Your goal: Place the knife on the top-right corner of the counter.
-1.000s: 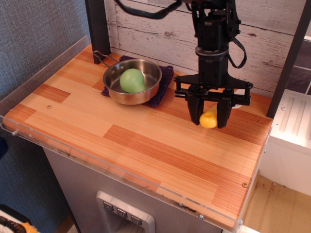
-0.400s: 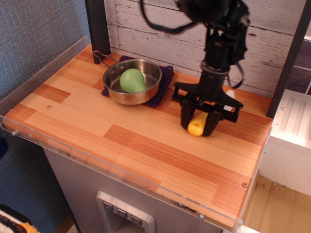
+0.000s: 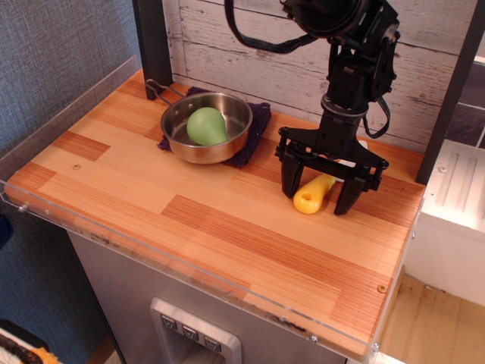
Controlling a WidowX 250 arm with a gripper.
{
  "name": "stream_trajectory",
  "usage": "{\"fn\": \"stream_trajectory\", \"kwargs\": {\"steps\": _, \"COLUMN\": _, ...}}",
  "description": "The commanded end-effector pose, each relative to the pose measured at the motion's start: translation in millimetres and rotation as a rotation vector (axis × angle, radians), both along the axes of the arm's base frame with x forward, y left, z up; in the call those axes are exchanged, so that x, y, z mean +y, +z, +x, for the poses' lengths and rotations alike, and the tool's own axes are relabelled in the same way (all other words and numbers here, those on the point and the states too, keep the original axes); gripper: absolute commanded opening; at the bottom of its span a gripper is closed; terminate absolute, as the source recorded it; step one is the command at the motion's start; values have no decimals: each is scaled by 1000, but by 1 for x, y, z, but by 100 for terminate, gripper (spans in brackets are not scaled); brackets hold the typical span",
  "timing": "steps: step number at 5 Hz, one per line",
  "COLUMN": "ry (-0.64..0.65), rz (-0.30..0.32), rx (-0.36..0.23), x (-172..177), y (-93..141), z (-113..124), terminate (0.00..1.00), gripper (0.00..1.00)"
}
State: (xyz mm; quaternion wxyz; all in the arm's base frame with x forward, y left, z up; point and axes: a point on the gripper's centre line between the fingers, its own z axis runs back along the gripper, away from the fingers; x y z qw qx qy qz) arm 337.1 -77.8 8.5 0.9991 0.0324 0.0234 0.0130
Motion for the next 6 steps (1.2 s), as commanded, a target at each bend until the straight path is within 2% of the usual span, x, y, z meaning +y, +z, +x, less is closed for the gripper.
{"fn": "stream_trajectory", "kwargs": {"steps": 1, "ry": 56, "rz": -131, "rx": -206, "x": 96, "y": 105, "z": -82, "terminate": 0, "gripper": 100}}
{"fn": "stream_trajectory", "kwargs": {"steps": 2, "ry": 35, "rz": -98, "rx": -176, "x": 116, "y": 104, "z": -97, "terminate": 0, "gripper": 100}}
{"fn": "stream_trajectory", "kwargs": {"steps": 3, "ry": -25, "rz": -73, "rx": -117, "x": 119, "y": 94, "z": -87, "terminate": 0, "gripper": 100}}
{"fn": "stream_trajectory", "kwargs": {"steps": 4, "ry": -67, "rz": 9, "rx": -105, "x": 114, "y": 88, "z": -75, "terminate": 0, "gripper": 100}}
{"fn": "stream_trajectory", "kwargs": {"steps": 5, "ry": -80, "rz": 18, "rx": -121, "x": 114, "y": 89, "z": -68, "terminate": 0, "gripper": 100}}
{"fn": "stream_trajectory", "kwargs": {"steps": 6, "ry": -82, "rz": 19, "rx": -136, "x": 117, "y": 93, "z": -71, "terminate": 0, "gripper": 100}}
